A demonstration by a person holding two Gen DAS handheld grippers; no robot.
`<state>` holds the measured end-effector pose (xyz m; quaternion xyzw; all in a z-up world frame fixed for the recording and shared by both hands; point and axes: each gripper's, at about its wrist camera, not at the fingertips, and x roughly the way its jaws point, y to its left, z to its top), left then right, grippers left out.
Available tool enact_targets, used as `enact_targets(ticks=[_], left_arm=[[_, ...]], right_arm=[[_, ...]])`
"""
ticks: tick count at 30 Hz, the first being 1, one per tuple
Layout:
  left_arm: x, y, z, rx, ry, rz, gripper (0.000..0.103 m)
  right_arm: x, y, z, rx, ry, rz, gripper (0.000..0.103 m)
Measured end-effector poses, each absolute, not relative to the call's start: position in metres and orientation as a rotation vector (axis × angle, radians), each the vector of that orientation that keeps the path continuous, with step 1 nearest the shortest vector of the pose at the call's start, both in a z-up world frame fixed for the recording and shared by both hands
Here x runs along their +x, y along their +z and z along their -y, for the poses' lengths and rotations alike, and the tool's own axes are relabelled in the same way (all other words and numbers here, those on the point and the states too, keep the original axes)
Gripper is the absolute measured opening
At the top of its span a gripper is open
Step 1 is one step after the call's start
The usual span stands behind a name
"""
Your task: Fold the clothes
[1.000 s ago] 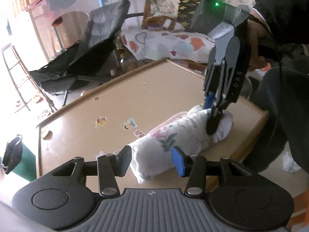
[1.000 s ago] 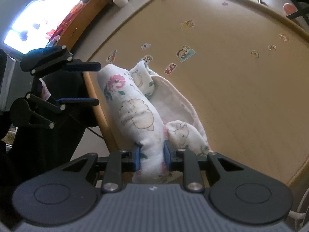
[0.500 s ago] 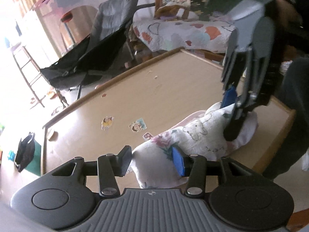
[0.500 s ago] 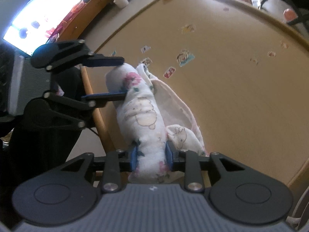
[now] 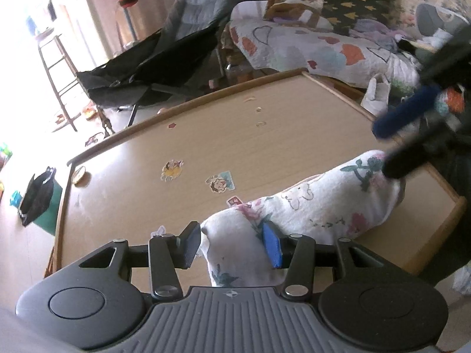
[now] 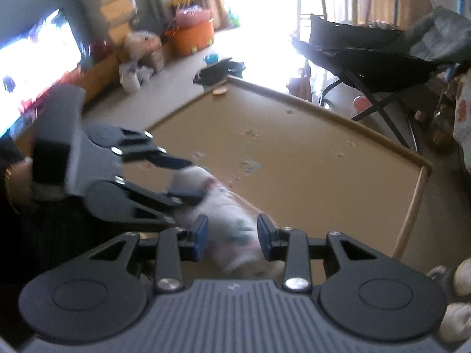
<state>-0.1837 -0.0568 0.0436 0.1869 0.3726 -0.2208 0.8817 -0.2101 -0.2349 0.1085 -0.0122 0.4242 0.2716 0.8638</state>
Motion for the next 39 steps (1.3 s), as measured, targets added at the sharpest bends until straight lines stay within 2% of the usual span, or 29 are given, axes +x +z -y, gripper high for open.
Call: enact_targets(ticks=[5, 20, 27, 31, 39], left_arm=[[-0.184, 0.040, 0.052, 0.342, -0.445, -0.796, 0.049], [-0.177, 0.025, 0.035, 0.129, -0.406, -0.870, 0.051], [-0.177, 0.019, 0.036, 0.114, -0.406, -0.885, 0.051], [-0.175, 0.021, 0.037, 0.121, -0.386, -0.888, 0.056], [-0.188, 0.045, 0.042, 0.157, -0.328, -0.863, 0.056]], right_arm=[[-0.206, 0.088, 0.216, 0.000, 0.499, -0.915, 0.016], [-0.184, 0.066, 0.206, 0.006, 0.357, -0.938, 0.015], [-0.170, 0.059, 0.207, 0.038, 0.318, -0.956, 0.015], [-0.160, 0.051, 0.216, 0.097, 0.310, -0.974, 0.014], [-0.156, 0.043, 0.229, 0.140, 0.342, -0.964, 0.014]])
